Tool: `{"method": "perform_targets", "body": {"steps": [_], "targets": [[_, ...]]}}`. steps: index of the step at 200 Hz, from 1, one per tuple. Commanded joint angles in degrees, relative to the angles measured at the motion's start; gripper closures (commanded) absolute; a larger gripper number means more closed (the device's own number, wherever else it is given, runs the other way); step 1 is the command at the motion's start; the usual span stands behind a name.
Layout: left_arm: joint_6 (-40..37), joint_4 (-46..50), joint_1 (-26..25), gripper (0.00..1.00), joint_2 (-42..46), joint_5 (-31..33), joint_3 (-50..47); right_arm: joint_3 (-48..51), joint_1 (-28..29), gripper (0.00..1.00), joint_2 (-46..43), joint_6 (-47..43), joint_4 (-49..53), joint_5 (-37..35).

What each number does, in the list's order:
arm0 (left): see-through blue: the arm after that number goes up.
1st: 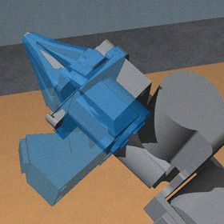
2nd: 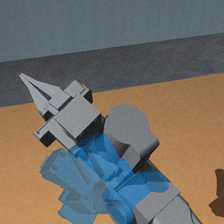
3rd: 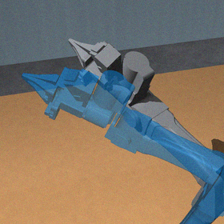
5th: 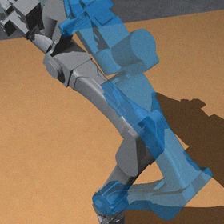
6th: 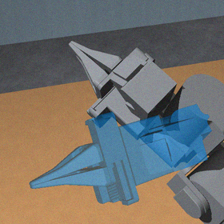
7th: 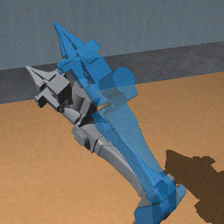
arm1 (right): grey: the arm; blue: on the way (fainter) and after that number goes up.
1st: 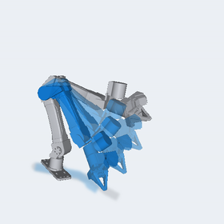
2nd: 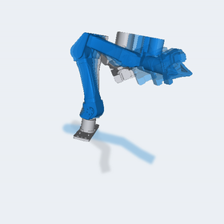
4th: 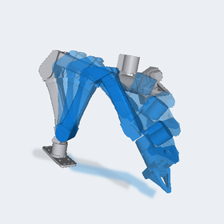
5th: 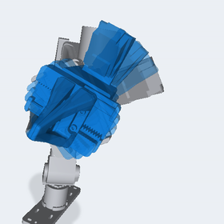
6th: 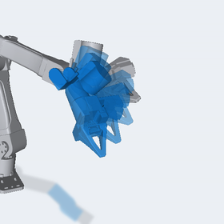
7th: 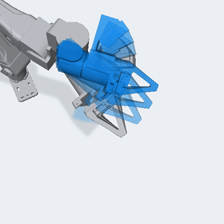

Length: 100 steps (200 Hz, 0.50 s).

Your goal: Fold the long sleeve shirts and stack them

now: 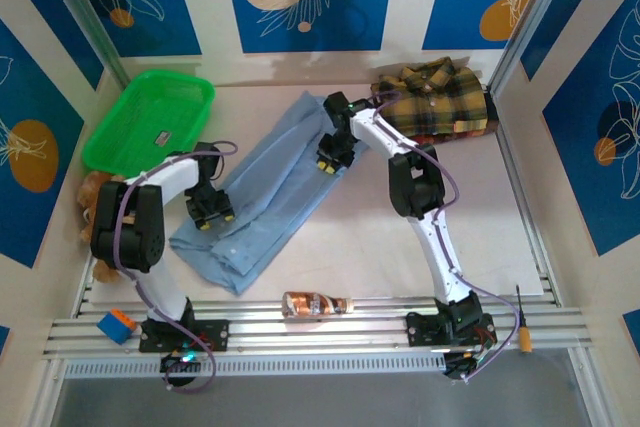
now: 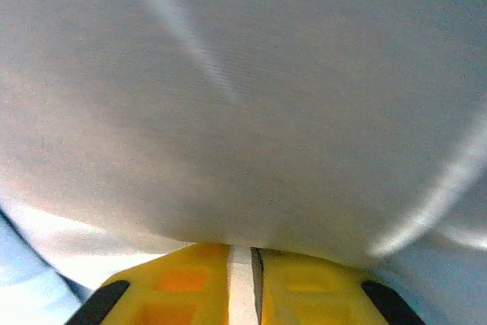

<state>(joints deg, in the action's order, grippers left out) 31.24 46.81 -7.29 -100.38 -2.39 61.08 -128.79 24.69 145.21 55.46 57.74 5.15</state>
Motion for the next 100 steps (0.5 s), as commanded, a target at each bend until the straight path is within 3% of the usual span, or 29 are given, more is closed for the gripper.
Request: {"method": "perform_targets", "body": {"steps": [1,21,54,77,100], "targets": [[4.3,-1.3,-0.9,0.48,0.9,-5.8,-3.3,-3.3,-2.7,0.78,6.9,7.1,-6.7,2.8],[7.0,-2.8,-3.2,0.48,1.8,-7.9,-4.9,-9.5,-4.0,0.74,11.8,14.0,-17.3,8.7],[12.2,-6.1,-8.2,0.48,2.9,-12.0,-6.2,-25.3,-5.4,0.69,20.8,20.7,-26.5,14.2],[14.8,-7.8,-11.3,0.48,3.0,-14.4,-5.8,-25.7,-6.3,0.64,21.2,23.2,-33.7,18.5],[15.4,-6.7,-12.8,0.48,5.7,-15.5,-4.9,-26.3,-7.2,0.55,18.3,19.0,-31.3,22.5]]}}
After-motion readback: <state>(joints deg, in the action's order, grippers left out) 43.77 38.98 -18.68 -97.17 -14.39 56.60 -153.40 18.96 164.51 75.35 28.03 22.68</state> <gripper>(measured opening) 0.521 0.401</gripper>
